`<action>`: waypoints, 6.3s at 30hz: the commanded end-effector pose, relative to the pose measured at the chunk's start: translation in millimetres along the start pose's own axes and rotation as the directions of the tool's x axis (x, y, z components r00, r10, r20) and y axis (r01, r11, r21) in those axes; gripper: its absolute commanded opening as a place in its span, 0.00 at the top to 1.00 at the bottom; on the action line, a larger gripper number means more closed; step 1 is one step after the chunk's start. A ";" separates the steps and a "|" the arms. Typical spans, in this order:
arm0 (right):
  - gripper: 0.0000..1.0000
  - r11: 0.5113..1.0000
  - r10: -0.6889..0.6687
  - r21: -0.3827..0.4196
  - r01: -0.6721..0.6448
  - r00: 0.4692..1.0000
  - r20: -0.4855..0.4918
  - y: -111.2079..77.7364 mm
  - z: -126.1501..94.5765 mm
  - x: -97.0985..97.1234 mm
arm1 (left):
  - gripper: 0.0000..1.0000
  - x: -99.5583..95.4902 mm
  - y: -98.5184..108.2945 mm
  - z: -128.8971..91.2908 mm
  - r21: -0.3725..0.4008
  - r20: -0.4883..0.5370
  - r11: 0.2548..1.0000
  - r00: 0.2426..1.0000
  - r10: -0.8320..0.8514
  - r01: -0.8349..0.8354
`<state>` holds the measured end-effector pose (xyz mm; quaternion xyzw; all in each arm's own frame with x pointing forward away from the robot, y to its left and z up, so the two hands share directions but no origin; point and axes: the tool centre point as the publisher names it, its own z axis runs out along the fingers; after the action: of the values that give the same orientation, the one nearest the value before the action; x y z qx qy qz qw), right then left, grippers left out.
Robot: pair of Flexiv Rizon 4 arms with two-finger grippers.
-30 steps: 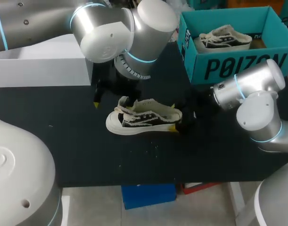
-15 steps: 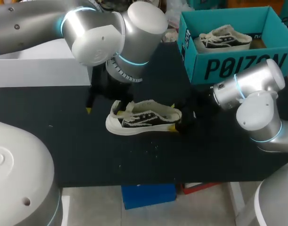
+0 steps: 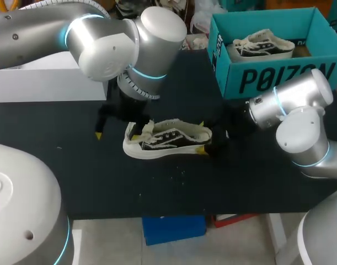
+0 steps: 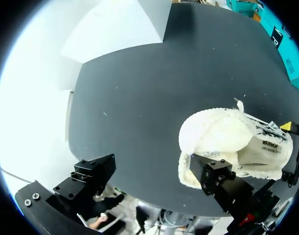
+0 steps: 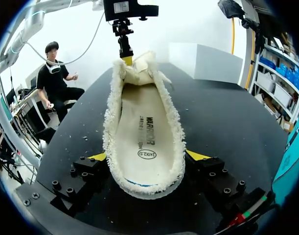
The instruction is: Take the shoe out of the shoebox, open the shoe tongue, remove and reinsert the insole, then place the shoe into the shoebox
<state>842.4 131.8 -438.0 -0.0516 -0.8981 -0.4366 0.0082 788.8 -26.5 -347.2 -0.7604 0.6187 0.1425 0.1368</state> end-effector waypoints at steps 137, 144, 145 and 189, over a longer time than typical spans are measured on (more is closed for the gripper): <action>1.00 1.000 0.003 0.005 -0.003 1.000 0.001 -3.1 1.0 -1.0 | 1.00 138.3 -16.3 -101.6 0.621 -0.105 -0.433 -0.617 0.780 -0.653; 1.00 1.000 0.003 0.005 -0.003 1.000 0.001 -3.1 1.0 -1.0 | 1.00 140.9 -20.5 -91.5 0.616 -0.136 -0.402 -0.594 0.793 -0.677; 1.00 1.000 0.003 0.005 -0.003 1.000 0.001 -3.1 1.0 -1.0 | 1.00 141.8 -19.7 -89.0 0.614 -0.140 -0.399 -0.592 0.794 -0.681; 1.00 1.000 0.003 0.005 -0.003 1.000 0.001 -3.1 1.0 -1.0 | 1.00 190.2 31.6 -5.7 0.563 -0.292 -0.299 -0.524 0.800 -0.770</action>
<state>841.9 129.7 -440.7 -0.0520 -0.8988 -0.4352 0.0083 800.6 -205.0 -408.6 0.0838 0.9629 -0.0881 -0.2409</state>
